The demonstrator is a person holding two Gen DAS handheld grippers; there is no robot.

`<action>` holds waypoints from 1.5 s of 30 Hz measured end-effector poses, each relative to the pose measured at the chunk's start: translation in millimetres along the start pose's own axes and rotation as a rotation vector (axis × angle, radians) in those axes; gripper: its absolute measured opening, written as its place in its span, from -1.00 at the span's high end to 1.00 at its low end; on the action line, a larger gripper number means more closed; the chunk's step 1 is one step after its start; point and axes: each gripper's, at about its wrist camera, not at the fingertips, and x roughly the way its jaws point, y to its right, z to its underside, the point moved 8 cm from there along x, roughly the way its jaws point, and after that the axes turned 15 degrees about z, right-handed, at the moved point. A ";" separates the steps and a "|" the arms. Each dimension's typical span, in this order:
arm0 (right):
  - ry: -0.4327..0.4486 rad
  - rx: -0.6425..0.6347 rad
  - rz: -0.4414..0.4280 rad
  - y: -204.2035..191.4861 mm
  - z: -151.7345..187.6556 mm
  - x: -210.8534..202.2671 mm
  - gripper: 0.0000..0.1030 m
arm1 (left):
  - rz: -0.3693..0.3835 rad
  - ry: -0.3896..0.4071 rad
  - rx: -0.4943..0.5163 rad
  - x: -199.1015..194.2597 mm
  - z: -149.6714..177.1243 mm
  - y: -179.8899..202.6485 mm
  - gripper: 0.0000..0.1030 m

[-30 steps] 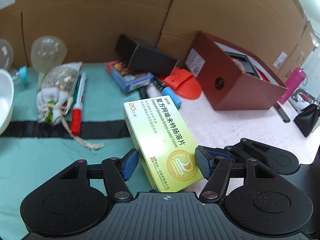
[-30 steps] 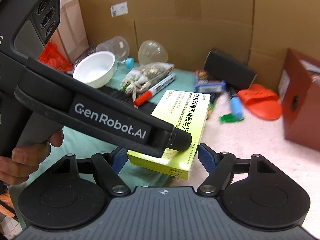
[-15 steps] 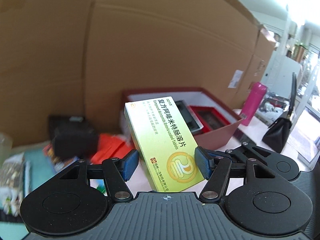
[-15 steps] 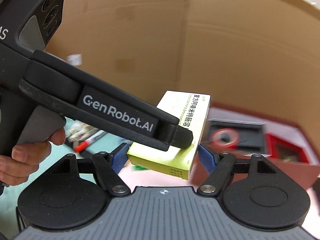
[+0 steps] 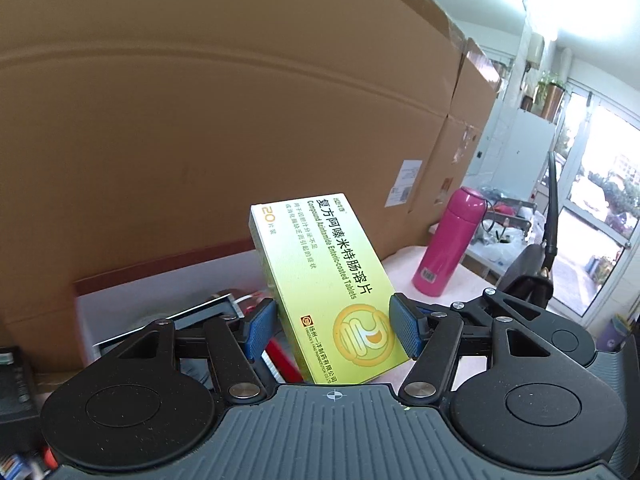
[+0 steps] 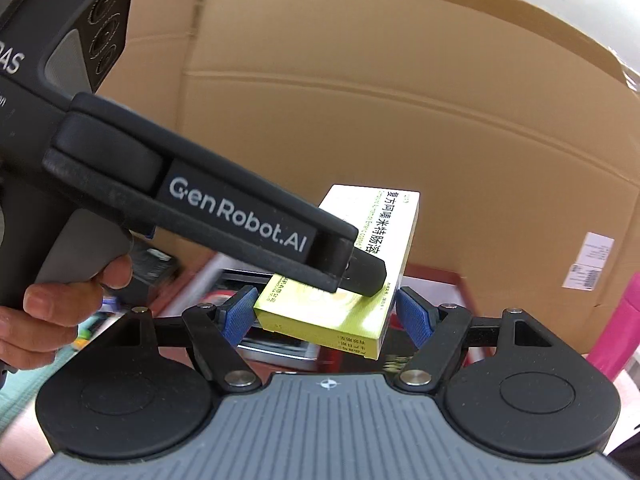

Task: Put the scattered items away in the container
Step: 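Lower the yellow box into the red tray and open the left gripper, then move the left gripper back over the towel toward the markers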

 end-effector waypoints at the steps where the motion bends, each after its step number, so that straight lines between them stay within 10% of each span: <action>1: -0.003 0.000 0.003 6.8 2.3 6.9 -0.55 | 0.003 -0.005 -0.003 10.7 -1.5 -1.5 -0.25; 11: -0.079 0.056 -0.028 47.4 27.1 66.1 -0.56 | -0.026 -0.080 -0.004 78.7 3.6 -19.0 -0.29; 14: -0.091 0.050 -0.003 49.5 33.3 75.5 -0.64 | -0.042 -0.097 -0.010 82.4 8.5 -25.0 -0.61; 20: -0.061 0.057 0.029 48.2 34.9 70.1 -0.94 | -0.074 -0.068 0.025 65.8 14.3 -23.9 -1.00; 45: -0.025 0.006 0.030 -7.3 7.8 4.5 -0.99 | -0.133 -0.006 0.086 -45.2 38.7 5.5 -1.00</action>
